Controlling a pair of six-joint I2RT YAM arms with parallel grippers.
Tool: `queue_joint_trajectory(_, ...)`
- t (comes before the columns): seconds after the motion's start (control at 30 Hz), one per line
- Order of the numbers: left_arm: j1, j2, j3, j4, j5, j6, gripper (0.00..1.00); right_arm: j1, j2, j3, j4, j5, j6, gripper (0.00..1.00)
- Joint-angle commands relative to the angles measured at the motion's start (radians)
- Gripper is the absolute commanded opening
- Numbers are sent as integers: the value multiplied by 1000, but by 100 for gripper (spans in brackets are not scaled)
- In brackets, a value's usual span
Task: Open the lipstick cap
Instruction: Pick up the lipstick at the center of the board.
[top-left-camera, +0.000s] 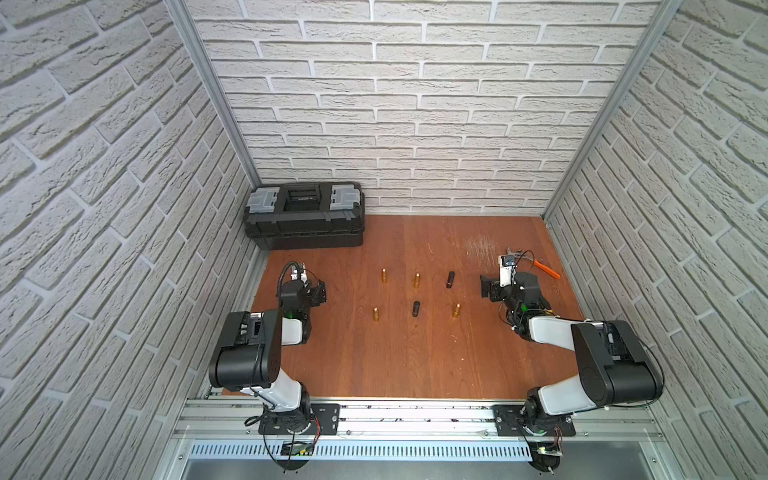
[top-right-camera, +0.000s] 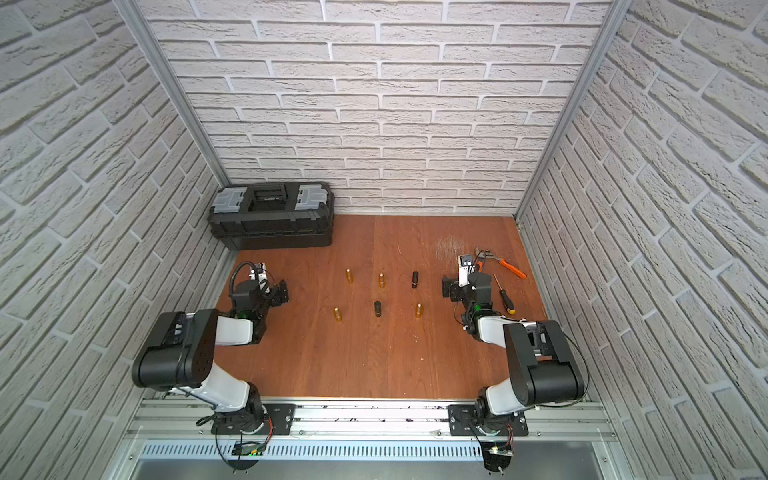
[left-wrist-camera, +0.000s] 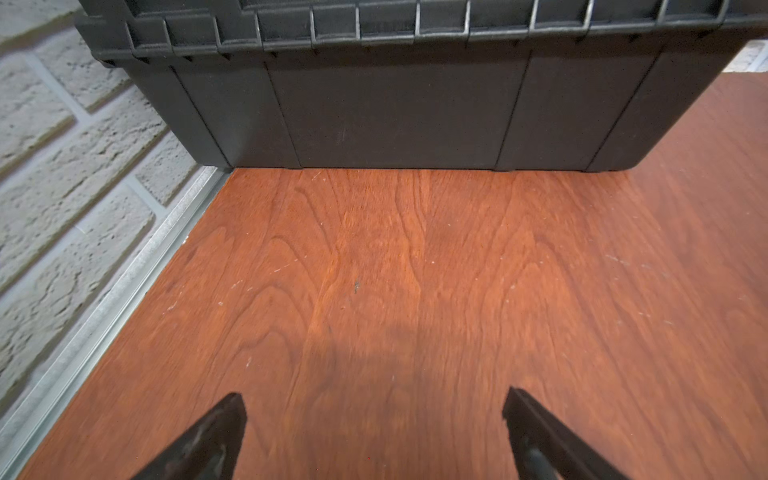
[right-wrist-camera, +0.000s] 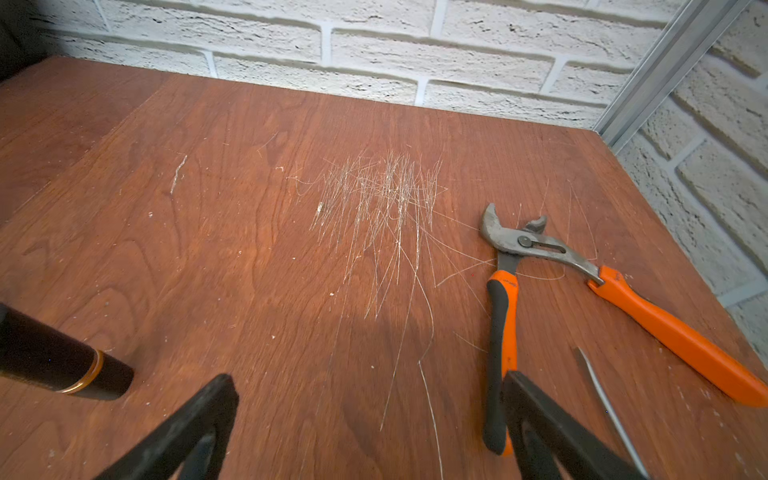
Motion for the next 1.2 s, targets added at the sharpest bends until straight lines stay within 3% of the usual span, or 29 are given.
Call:
queue_joint_trajectory(0.0,4,-5,14,71,8,0,98,-5,-1,-9,50,3,3,100)
queue_joint_trajectory(0.67,7,-6,17,65,18,-2,98,-5,-2,-11,50,4,3,100)
queue_joint_trajectory(0.73,7,-10,17,61,18,-2,98,-3,-17,-2,26,47,19,100)
queue_joint_trajectory(0.87,-9,-56,87,-103,-29,0,98,-4,-114,122,-247,56,30,100)
queue_joint_trajectory(1.0,-24,-40,442,-747,-118,-43,98,-5,-205,283,-521,33,85,100)
queue_joint_trajectory(1.03,-29,-25,505,-838,-117,-48,98,-7,-212,311,-548,14,99,100)
queue_joint_trajectory(1.17,-92,-19,665,-1050,-100,-85,98,-17,-152,497,-783,108,392,100)
